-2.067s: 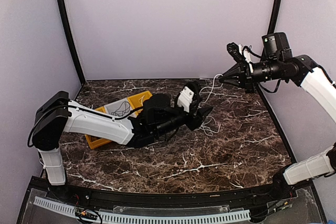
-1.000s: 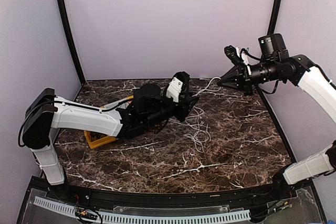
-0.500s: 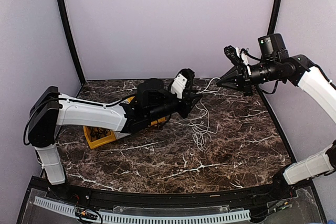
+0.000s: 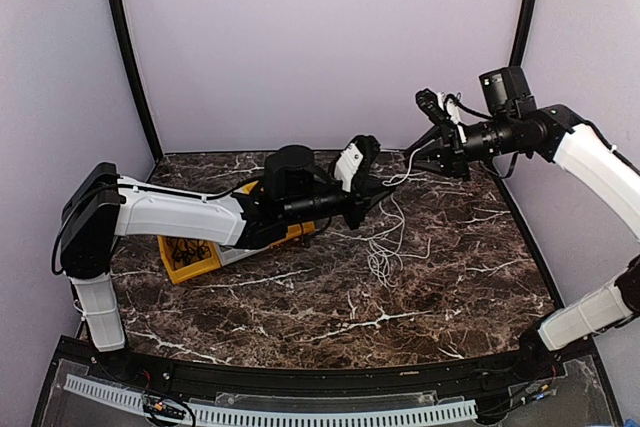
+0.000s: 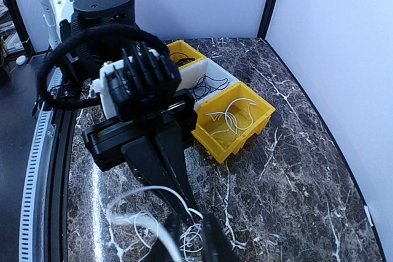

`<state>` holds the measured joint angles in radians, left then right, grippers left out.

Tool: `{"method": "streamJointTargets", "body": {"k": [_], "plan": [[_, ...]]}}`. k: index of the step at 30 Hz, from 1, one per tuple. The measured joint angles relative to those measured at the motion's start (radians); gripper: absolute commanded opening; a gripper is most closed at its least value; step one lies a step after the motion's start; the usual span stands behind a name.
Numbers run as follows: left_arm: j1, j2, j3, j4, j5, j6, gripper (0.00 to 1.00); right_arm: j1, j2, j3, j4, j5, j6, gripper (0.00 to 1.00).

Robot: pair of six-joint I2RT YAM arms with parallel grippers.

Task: Untangle the cables

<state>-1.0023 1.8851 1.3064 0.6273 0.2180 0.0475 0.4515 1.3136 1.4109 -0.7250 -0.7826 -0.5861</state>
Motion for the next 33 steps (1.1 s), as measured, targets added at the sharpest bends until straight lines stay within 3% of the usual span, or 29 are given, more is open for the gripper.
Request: {"method": "streamJointTargets", "body": {"k": [5,13,22,27,33], "plan": [[0.000,-0.016,-0.046,0.040,-0.004,-0.032,0.00,-0.003,0.051,-0.039,0.082,0.041,0.034,0.61],[0.000,-0.140,-0.175,0.071,-0.175,-0.124,0.00,-0.032,0.126,-0.254,0.248,0.053,0.076,0.67],[0.001,-0.251,-0.333,0.141,-0.333,-0.234,0.00,0.087,0.419,-0.299,0.318,0.113,0.072,0.79],[0.001,-0.292,-0.407,0.141,-0.375,-0.266,0.00,0.170,0.554,-0.280,0.326,0.188,0.074,0.71],[0.001,-0.369,-0.463,0.142,-0.418,-0.279,0.00,0.215,0.609,-0.260,0.365,0.260,0.105,0.51]]}}
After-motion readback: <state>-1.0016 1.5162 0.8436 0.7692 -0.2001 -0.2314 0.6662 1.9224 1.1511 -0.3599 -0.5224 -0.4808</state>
